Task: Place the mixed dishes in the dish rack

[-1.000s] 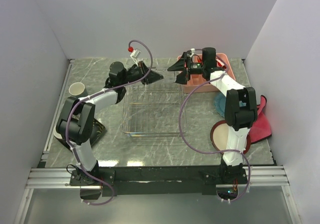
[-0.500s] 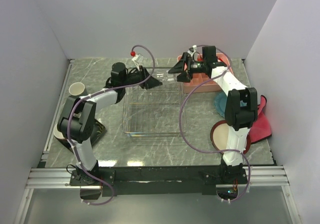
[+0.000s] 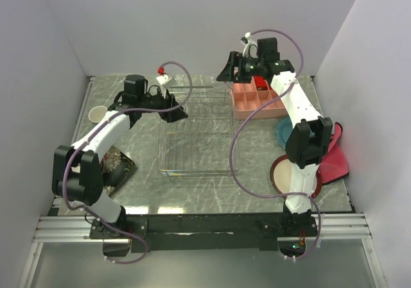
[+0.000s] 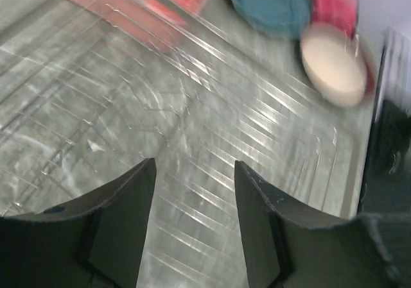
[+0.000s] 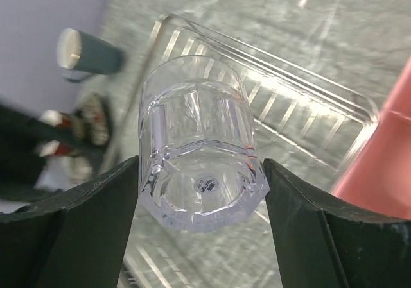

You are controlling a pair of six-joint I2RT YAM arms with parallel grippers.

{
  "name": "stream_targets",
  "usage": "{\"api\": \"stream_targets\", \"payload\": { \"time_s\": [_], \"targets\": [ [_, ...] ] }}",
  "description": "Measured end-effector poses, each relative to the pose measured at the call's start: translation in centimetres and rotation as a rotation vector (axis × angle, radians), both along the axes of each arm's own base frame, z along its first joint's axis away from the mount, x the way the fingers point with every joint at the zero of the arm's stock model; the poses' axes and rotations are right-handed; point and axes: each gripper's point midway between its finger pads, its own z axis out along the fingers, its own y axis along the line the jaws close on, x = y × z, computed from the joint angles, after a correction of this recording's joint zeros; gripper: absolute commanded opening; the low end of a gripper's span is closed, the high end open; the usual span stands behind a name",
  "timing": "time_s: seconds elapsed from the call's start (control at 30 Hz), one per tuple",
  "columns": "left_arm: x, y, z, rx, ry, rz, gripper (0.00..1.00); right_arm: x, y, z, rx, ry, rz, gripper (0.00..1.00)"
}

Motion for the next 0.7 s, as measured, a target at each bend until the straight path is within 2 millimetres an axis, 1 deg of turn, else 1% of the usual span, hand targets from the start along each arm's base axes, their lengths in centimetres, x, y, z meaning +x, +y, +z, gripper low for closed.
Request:
{"api": "stream_targets", "payload": {
  "time_s": [0.07,0.2,0.27,0.33,0.4,0.43,0.47,0.53,0.57,0.63,0.7],
  "targets": [
    [-2.0,-0.2,-0.2,0.076,-0.056,-0.112,0.58,0.1,0.0,-0.4,-0.056,-0.029,0.0,0.23],
    [-6.0,-0.2,-0.2,0.239,-0.212,-0.376,0.58,-0.1,-0.4,-2.1,-0.176,-0.034,0.017,0.22],
    [-7.9,0.0,-0.5,0.285,-0.251,-0.481,0.57,0.6,-0.4,-2.3,-0.226,-0.056,0.033,0.22],
    [-10.1,0.2,-1.5,0.319,-0.263,-0.58,0.57,1.9,-0.5,-2.4,-0.276,-0.092,0.037,0.21],
    [-12.0,0.5,-2.7,0.341,-0.249,-0.65,0.57,2.8,-0.8,-2.7,-0.316,-0.112,0.034,0.21],
    [-12.6,0.5,-3.1,0.349,-0.244,-0.669,0.57,3.1,-1.0,-3.0,-0.336,-0.117,0.032,0.21],
    [-13.9,0.6,-4.2,0.367,-0.233,-0.701,0.55,3.2,-1.2,-3.2,-0.352,-0.119,0.03,0.21],
    [-15.8,0.4,-5.4,0.395,-0.226,-0.744,0.53,3.1,-1.5,-3.9,-0.385,-0.116,0.033,0.2],
    [-16.9,0.2,-5.8,0.409,-0.22,-0.768,0.49,3.1,-1.7,-4.0,-0.399,-0.117,0.032,0.2],
    [-18.5,-0.4,-6.4,0.428,-0.215,-0.805,0.46,3.2,-1.9,-4.2,-0.422,-0.122,0.032,0.19],
    [-19.4,-0.9,-6.8,0.437,-0.214,-0.827,0.44,3.2,-2.0,-4.4,-0.438,-0.129,0.034,0.19]
  ]
}}
